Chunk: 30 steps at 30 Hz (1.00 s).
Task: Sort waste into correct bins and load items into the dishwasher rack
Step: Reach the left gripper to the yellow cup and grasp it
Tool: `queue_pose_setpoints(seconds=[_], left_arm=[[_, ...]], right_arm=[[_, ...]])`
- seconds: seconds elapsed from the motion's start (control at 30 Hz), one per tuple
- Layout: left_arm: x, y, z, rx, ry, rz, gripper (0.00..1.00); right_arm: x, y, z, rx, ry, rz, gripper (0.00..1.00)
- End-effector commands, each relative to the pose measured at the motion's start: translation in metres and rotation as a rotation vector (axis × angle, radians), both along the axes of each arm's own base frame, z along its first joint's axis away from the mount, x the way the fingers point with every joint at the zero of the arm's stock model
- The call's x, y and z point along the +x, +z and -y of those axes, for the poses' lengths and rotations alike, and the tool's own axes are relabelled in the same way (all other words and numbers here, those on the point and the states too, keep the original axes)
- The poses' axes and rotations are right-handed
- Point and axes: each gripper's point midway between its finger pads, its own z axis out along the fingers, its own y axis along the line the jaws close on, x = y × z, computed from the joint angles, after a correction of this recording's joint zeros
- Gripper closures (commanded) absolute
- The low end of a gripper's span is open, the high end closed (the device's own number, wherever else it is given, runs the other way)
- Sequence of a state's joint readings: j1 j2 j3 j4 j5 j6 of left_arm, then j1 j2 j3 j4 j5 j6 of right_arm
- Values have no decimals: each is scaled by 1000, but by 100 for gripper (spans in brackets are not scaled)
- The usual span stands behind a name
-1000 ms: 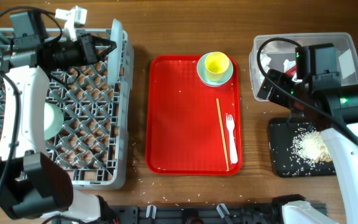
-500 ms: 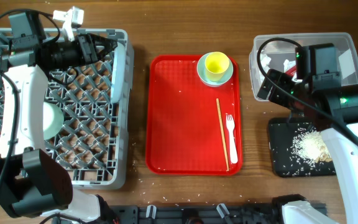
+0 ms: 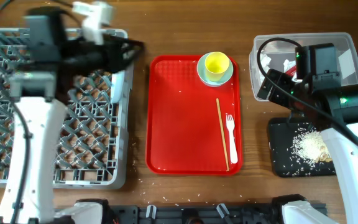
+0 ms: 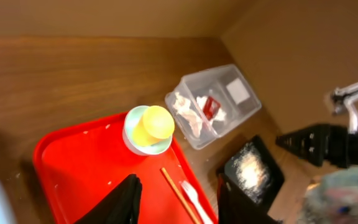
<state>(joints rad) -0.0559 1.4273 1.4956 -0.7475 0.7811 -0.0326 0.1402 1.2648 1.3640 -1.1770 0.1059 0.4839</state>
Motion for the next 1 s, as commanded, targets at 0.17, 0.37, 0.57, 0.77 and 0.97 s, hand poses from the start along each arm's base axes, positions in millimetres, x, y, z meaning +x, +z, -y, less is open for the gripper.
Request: queue_pose_setpoints(seconds=[0.17, 0.37, 0.57, 0.77, 0.97], left_arm=[[29, -78, 87, 396, 67, 44, 53], [35, -146, 126, 454, -22, -47, 50], [37, -158, 133, 458, -34, -53, 49], [61, -158, 152, 340, 49, -49, 46], [63, -168, 194, 284, -32, 15, 50]], right_arm=[[1, 4, 3, -16, 3, 13, 0], [1, 4, 3, -16, 3, 13, 0], [1, 4, 3, -15, 3, 13, 0], [1, 4, 3, -16, 3, 13, 0], [1, 4, 3, -16, 3, 13, 0]])
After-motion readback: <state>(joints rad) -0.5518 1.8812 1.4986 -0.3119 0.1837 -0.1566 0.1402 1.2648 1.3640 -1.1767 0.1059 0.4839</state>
